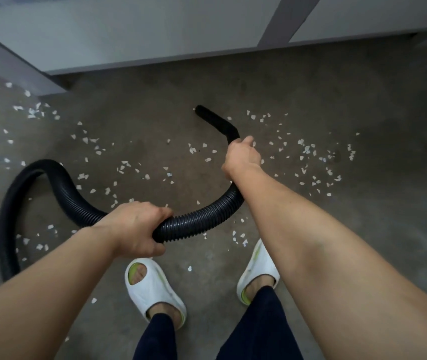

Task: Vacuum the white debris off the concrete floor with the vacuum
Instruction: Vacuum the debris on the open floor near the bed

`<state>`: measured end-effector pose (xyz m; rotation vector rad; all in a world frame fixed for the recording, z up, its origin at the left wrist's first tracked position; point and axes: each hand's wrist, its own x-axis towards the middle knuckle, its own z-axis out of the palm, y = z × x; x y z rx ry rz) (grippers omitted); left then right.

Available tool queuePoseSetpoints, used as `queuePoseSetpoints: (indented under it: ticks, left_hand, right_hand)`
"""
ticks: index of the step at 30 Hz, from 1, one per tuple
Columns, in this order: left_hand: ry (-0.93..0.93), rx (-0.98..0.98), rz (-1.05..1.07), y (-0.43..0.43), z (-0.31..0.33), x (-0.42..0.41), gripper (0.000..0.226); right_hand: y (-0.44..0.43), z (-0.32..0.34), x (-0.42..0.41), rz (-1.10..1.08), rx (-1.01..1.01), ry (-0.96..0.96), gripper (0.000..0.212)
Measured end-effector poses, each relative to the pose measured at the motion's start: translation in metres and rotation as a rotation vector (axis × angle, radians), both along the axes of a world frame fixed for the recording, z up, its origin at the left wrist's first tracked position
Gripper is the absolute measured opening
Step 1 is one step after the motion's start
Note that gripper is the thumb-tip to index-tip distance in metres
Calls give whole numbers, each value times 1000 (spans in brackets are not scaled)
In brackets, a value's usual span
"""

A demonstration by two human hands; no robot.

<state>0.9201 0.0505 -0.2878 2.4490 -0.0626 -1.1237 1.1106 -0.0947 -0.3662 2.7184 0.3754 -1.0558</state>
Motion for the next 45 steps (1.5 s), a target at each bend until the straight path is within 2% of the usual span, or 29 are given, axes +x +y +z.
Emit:
queuePoseSetpoints:
  ticks: [8, 15, 20, 33, 40, 45]
  left_hand:
    - [-8, -68, -16, -16, 4, 3, 28]
    - [-21, -60, 43, -6, -3, 3, 28]
    - [-25, -43, 26, -1, -1, 3, 29]
    - [-74, -81, -98, -50, 11, 41, 28]
    - [-85, -62, -137, -73, 8, 57, 29]
    - [-85, -62, -126, -87, 7, 78, 34]
  right_hand:
    - [-21, 11, 0, 25, -58, -10, 62]
    - [13, 3, 13, 150, -7, -76, 57]
    - [5, 3, 12, 73, -32, -68, 58]
    - [-100, 21, 22, -281, -165, 4, 56]
    - [-121, 19, 40, -371, -97, -48, 61]
    - [-131, 16, 60, -343, -91, -48, 47]
